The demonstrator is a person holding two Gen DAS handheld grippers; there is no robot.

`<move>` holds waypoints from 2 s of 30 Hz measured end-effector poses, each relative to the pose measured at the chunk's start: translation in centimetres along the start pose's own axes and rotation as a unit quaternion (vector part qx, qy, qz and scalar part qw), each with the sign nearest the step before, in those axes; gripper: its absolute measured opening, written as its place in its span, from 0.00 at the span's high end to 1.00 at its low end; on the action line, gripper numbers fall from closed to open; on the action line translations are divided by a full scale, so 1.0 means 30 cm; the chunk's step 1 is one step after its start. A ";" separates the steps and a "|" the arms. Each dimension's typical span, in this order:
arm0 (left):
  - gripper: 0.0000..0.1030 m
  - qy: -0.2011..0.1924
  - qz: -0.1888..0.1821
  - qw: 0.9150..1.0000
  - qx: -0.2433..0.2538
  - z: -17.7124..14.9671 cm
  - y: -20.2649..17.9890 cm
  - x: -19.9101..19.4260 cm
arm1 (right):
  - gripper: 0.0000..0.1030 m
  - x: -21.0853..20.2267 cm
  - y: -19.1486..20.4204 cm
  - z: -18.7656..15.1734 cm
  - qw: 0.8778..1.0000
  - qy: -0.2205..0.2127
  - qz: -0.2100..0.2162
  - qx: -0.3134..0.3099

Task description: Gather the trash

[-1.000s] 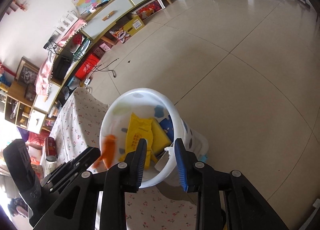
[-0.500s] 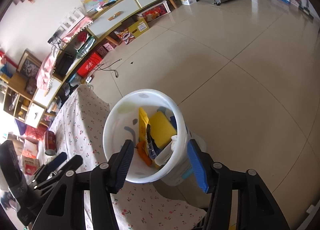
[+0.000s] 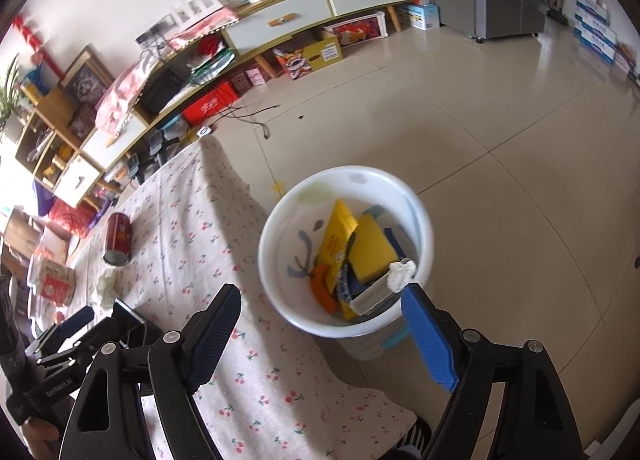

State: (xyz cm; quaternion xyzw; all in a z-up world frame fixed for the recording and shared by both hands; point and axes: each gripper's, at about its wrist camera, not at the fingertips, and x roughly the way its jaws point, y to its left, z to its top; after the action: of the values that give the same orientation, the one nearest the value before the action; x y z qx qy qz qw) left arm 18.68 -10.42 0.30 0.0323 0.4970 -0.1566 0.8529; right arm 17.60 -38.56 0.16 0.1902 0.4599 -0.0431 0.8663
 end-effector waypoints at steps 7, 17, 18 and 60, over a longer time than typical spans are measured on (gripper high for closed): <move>0.15 0.008 0.018 0.999 -0.035 -0.099 0.188 -0.053 | 0.17 0.010 0.143 -0.050 0.999 0.015 0.004 -0.037; 0.15 0.059 0.009 0.997 -0.058 -0.315 0.355 -0.077 | 0.17 0.042 0.286 -0.126 0.996 0.035 0.006 -0.086; 0.15 0.063 0.005 0.996 -0.061 -0.338 0.366 -0.078 | 0.17 0.045 0.294 -0.134 0.995 0.038 0.008 -0.090; 0.22 0.030 0.007 0.998 -0.058 -0.512 0.400 -0.092 | 0.17 0.190 0.622 -0.301 0.979 0.095 0.021 -0.180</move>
State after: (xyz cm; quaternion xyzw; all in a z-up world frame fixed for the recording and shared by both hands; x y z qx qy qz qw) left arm 8.14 4.84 -6.27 -0.0091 0.5304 -0.1206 0.8391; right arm 18.49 -17.41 -3.62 0.0438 0.5364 0.0765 0.8393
